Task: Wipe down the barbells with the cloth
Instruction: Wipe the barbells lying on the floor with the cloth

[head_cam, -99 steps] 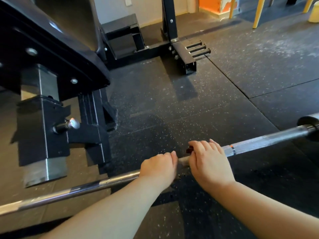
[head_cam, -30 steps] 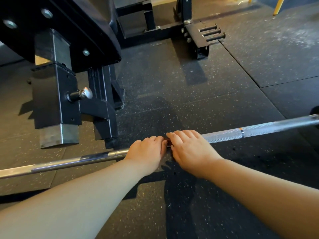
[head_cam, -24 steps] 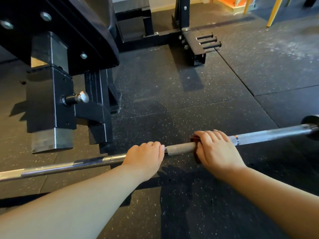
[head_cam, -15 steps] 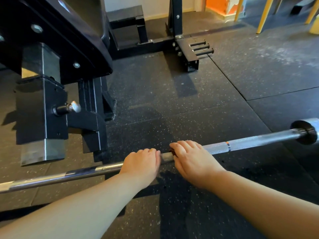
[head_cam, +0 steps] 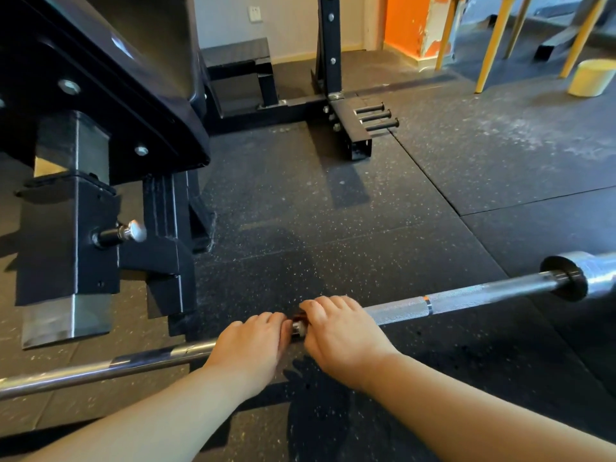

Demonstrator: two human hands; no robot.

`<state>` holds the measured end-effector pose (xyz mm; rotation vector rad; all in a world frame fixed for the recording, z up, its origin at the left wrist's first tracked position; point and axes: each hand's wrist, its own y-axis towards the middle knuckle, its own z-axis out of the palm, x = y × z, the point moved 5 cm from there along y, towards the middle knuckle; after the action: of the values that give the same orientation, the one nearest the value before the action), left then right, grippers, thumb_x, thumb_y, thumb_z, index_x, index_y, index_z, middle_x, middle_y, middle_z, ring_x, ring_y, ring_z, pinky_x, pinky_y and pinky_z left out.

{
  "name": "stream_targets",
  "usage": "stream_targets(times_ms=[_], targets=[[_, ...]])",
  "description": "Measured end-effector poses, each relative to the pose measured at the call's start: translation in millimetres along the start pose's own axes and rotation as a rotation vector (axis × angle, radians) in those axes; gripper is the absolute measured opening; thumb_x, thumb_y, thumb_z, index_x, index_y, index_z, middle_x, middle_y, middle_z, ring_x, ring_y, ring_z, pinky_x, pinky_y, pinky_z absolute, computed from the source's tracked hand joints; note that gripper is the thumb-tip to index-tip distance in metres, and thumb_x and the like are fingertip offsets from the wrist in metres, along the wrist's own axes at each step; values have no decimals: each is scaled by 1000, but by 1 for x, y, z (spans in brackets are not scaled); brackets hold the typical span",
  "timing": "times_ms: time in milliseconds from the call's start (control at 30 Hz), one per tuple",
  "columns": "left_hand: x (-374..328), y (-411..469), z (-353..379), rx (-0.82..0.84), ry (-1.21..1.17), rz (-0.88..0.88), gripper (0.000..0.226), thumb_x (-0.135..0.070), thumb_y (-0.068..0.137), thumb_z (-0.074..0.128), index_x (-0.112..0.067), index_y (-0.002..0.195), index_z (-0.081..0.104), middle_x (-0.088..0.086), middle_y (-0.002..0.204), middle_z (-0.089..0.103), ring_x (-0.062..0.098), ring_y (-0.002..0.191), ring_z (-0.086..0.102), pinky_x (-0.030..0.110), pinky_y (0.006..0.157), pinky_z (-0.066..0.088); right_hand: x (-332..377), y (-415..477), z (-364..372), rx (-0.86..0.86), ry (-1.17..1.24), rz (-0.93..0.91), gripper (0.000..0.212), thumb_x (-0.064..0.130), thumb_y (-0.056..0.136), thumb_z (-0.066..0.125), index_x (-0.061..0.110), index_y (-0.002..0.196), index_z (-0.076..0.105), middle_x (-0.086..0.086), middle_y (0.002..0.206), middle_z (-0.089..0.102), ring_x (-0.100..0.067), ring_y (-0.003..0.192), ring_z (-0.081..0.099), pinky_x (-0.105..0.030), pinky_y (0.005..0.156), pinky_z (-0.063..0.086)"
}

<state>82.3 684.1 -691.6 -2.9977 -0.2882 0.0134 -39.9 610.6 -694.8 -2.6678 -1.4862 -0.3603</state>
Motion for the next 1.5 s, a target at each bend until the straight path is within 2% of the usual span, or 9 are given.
stream_targets(times_ms=[167,300,433,567,700,933,1233,1367,1500], targets=[[8,-3,-1,-12,-83,-52,30,-41,110,27,-31,121,53,-11,113,60,10,99,59,29,84,46,-10,-1,0,-49,112,201,35,35,106,34,20,132,52,0,128,60,-23,116,55,-37,108,41],[16,-8,4,67,15,-49,38,-32,100,59,-27,136,47,-6,132,57,18,118,58,34,95,47,38,3,19,-8,2,-51,50,29,102,28,8,144,47,-10,136,57,-33,123,54,-46,114,39],[22,-11,1,19,-35,-58,27,-38,109,37,-27,128,52,-6,120,61,17,108,60,33,86,46,17,1,11,35,8,-88,52,34,106,31,15,154,36,-4,147,49,-27,132,49,-41,115,36],[12,-9,1,11,98,52,27,-31,108,43,-22,132,50,-4,115,59,15,97,60,32,80,55,-49,-28,-5,-91,-25,93,53,39,95,30,15,133,59,-3,122,67,-28,110,64,-44,100,49],[-4,4,2,28,160,51,34,-28,106,46,-15,138,47,2,118,60,20,98,63,34,78,56,-52,-31,-2,-162,90,248,48,37,100,32,12,129,61,-5,122,67,-29,113,61,-45,104,46],[-20,8,-1,19,110,-10,28,-29,102,55,-19,128,50,1,117,60,22,102,62,38,85,54,-21,-9,5,11,15,-29,50,36,102,31,15,143,50,-3,134,61,-28,120,58,-42,108,44],[-38,20,2,28,230,98,38,-29,104,51,-15,138,43,3,114,59,18,87,58,31,61,42,-91,-49,-15,-279,74,316,44,34,97,36,11,118,67,-5,110,70,-30,102,62,-47,101,47],[-52,32,0,51,110,-52,28,-33,109,32,-18,121,52,0,110,62,23,94,63,35,69,41,-55,-30,1,-190,128,177,48,37,96,33,12,124,64,-3,116,68,-29,107,59,-42,98,44],[-51,27,-4,93,92,-24,21,-31,107,40,-20,122,49,1,112,58,25,98,62,38,75,46,-52,-14,-4,-52,68,119,48,39,102,28,15,131,59,-2,122,66,-27,108,61,-40,97,46]])
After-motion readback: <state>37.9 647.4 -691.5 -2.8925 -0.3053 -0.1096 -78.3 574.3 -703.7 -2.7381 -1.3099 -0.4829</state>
